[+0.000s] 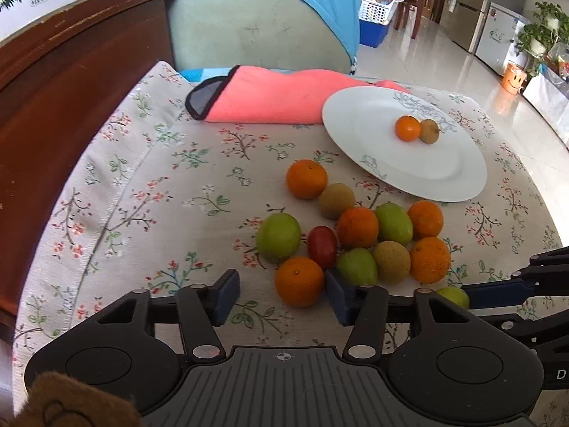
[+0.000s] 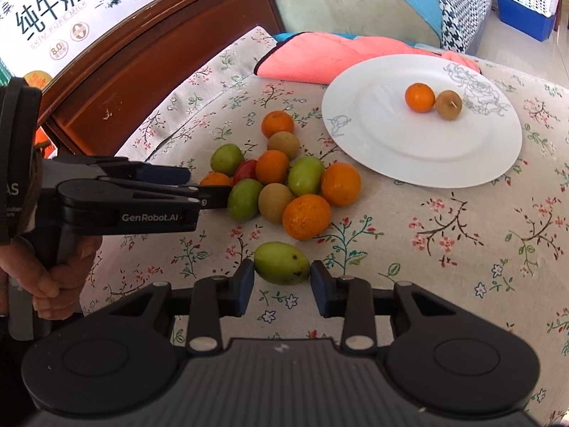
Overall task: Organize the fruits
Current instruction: 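Grasp another orange from the pile with the left gripper while the right gripper approaches a green fruit, then close the right gripper on the green oval fruit while the left gripper holds the orange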
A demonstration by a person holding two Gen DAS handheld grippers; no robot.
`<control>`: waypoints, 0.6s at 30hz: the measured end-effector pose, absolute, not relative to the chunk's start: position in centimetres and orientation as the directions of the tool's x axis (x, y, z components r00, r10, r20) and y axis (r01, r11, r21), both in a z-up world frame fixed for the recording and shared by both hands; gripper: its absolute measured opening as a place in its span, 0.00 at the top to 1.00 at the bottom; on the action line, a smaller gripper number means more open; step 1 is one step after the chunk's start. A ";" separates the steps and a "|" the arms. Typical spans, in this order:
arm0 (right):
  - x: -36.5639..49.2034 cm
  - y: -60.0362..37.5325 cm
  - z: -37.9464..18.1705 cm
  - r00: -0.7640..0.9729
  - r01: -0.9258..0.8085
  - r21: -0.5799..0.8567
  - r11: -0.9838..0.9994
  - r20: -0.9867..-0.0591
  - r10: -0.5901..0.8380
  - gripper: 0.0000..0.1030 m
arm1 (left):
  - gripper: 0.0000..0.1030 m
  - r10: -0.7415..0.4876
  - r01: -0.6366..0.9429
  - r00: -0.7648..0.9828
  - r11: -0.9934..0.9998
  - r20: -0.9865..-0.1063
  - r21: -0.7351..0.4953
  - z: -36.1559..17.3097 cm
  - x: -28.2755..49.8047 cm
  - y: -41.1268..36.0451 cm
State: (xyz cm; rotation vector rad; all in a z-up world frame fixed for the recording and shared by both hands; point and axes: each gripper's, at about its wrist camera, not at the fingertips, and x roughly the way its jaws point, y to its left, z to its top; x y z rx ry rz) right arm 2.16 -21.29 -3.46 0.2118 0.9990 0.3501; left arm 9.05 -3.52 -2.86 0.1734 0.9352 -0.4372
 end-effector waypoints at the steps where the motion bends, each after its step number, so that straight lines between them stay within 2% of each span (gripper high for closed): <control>1: 2.2 -21.3 -3.5 0.490 -0.186 0.336 0.923 -0.783 0.384 0.66 | 0.57 -0.290 0.445 0.511 0.895 -0.809 -0.039 -3.0 9.0 -3.7; 5: 2.4 -21.5 -3.6 0.489 -0.173 0.342 0.923 -0.784 0.382 0.66 | 0.63 -0.287 0.472 0.522 0.882 -0.804 -0.008 -3.2 8.6 -4.2; 12: 2.5 -21.7 -3.7 0.482 -0.159 0.357 0.920 -0.786 0.388 0.66 | 0.63 -0.288 0.466 0.530 0.885 -0.797 -0.010 -3.2 8.7 -4.3; 15: 2.5 -21.7 -3.6 0.484 -0.161 0.356 0.920 -0.784 0.388 0.66 | 0.73 -0.297 0.472 0.531 0.881 -0.793 -0.014 -3.1 8.6 -4.3; 18: 2.4 -21.7 -3.5 0.483 -0.168 0.360 0.918 -0.781 0.395 0.66 | 0.73 -0.298 0.462 0.522 0.887 -0.799 -0.029 -3.0 8.6 -4.2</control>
